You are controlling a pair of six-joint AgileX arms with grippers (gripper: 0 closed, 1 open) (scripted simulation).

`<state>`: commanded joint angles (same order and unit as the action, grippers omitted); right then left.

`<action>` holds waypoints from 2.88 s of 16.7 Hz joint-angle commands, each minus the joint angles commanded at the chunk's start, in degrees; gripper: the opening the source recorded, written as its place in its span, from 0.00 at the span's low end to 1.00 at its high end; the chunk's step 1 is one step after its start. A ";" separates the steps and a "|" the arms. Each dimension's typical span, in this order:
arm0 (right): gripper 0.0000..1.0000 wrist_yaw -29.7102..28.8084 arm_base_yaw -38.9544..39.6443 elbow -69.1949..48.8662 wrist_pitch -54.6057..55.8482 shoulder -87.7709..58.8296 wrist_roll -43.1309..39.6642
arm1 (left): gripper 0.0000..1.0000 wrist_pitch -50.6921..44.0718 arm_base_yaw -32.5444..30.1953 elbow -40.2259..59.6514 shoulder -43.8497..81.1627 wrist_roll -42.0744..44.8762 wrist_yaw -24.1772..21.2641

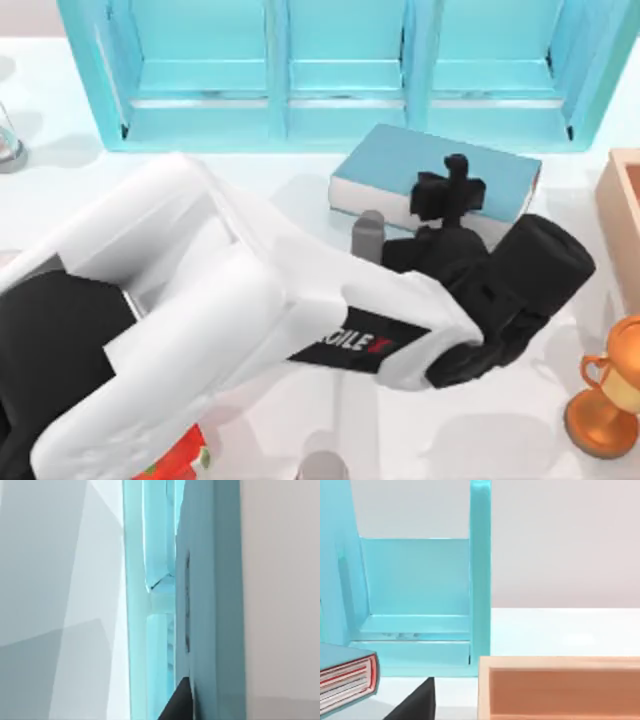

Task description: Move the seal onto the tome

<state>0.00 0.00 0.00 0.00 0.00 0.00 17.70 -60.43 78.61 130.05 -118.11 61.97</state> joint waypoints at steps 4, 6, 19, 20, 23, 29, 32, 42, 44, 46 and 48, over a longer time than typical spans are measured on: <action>1.00 0.00 0.00 0.00 0.00 0.00 0.00 | 0.83 0.00 0.00 0.00 0.00 0.00 0.00; 1.00 0.00 0.00 0.00 0.00 0.00 0.00 | 0.98 0.00 0.00 0.00 0.00 0.00 0.00; 1.00 0.00 0.00 0.00 0.00 0.00 0.00 | 1.00 -4.03 -1.41 -0.66 -0.10 -3.94 0.25; 1.00 0.00 0.00 0.00 0.00 0.00 0.00 | 1.00 -6.42 -2.33 -0.98 -0.28 -6.19 0.43; 1.00 0.00 0.00 0.00 0.00 0.00 0.00 | 1.00 -15.47 -6.28 -1.87 -1.47 -14.36 1.41; 1.00 0.00 0.00 0.00 0.00 0.00 0.00 | 1.00 -35.08 -15.45 -2.56 -5.93 -33.23 7.24; 1.00 0.00 0.00 0.00 0.00 0.00 0.00 | 1.00 -42.42 -18.09 -3.12 -7.47 -40.67 10.56; 1.00 0.00 0.00 0.00 0.00 0.00 0.00 | 1.00 -45.11 -18.18 -3.52 -8.53 -42.17 11.24; 1.00 0.00 0.00 0.00 0.00 0.00 0.00 | 1.00 -44.90 -16.82 -4.42 -11.23 -38.74 9.61; 1.00 0.00 0.00 0.00 0.00 0.00 0.00 | 1.00 -44.13 -14.37 -6.29 -15.60 -33.02 6.85; 1.00 0.00 0.00 0.00 0.00 0.00 0.00 | 1.00 -42.73 -10.84 -9.17 -21.57 -25.29 2.98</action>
<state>0.00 0.00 0.00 0.00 0.00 0.00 -25.02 -71.27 69.44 108.48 -143.40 64.95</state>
